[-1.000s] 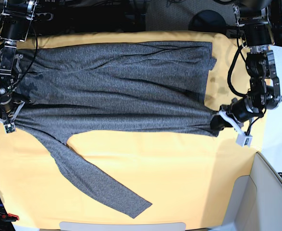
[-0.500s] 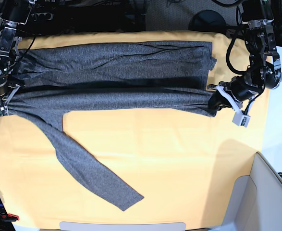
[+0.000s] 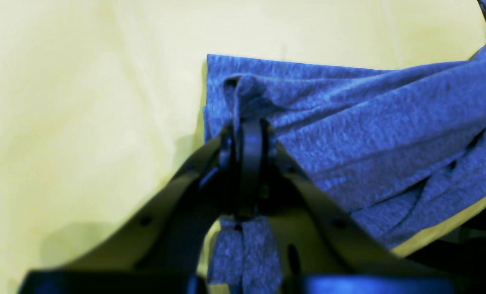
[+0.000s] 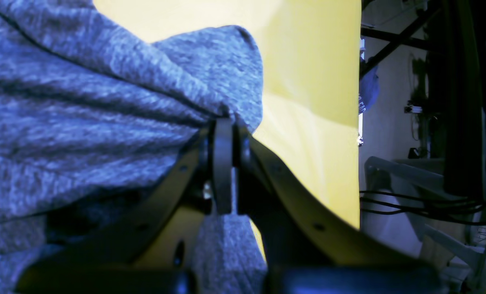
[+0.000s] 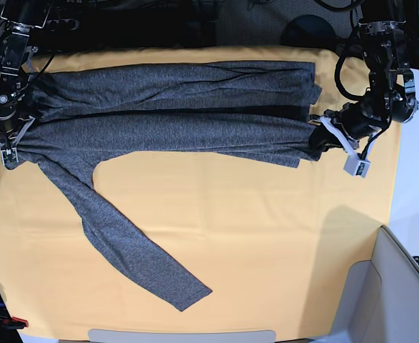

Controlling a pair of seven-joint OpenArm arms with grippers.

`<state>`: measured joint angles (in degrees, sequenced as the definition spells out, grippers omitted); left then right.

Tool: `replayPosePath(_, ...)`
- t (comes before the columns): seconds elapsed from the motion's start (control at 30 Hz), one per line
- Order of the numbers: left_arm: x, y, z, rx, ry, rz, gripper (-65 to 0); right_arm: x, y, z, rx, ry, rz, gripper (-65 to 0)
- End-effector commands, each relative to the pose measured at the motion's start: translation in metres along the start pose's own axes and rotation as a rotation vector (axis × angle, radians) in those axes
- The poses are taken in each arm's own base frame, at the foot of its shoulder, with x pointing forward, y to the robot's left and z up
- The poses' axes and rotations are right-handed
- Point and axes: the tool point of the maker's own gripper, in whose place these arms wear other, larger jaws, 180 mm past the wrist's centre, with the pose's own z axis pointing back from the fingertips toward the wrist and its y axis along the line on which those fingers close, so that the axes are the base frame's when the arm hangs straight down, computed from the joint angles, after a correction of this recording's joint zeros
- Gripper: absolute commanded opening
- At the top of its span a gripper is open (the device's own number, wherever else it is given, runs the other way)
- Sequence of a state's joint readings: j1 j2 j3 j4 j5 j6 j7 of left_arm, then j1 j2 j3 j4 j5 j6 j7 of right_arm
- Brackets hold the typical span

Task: Fold the T-shirt properly
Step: 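Open both grippers to release the folded edge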

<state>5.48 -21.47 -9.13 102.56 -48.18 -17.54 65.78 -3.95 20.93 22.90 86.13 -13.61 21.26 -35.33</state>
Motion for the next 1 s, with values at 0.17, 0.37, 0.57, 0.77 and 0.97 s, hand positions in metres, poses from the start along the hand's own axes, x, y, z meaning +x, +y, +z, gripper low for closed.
replayPosePath(0.17,0.010,0.000,0.004,0.001,-0.031,-0.020,-64.4,0.003,-0.012,-0.003,-0.030,-0.006,-0.001,-65.0)
replayPosePath(0.37,0.010,0.000,0.004,0.001,-0.029,-0.020,-50.7,0.001,-0.009,-0.003,-0.025,-0.002,-0.005,-57.2)
replayPosePath(0.57,0.010,0.000,0.004,0.001,-0.029,-0.020,-45.5,0.003,-0.003,-0.003,-0.016,-0.006,-0.015,-44.5)
replayPosePath(0.77,0.010,0.002,0.005,0.005,-0.030,-0.019,-45.5,0.016,-0.012,0.002,-0.040,-0.042,-0.014,-43.4)
replayPosePath(0.97,0.011,0.001,0.005,0.005,-0.033,-0.021,-45.5,0.074,-0.034,0.030,-0.115,-0.204,-0.015,-43.4)
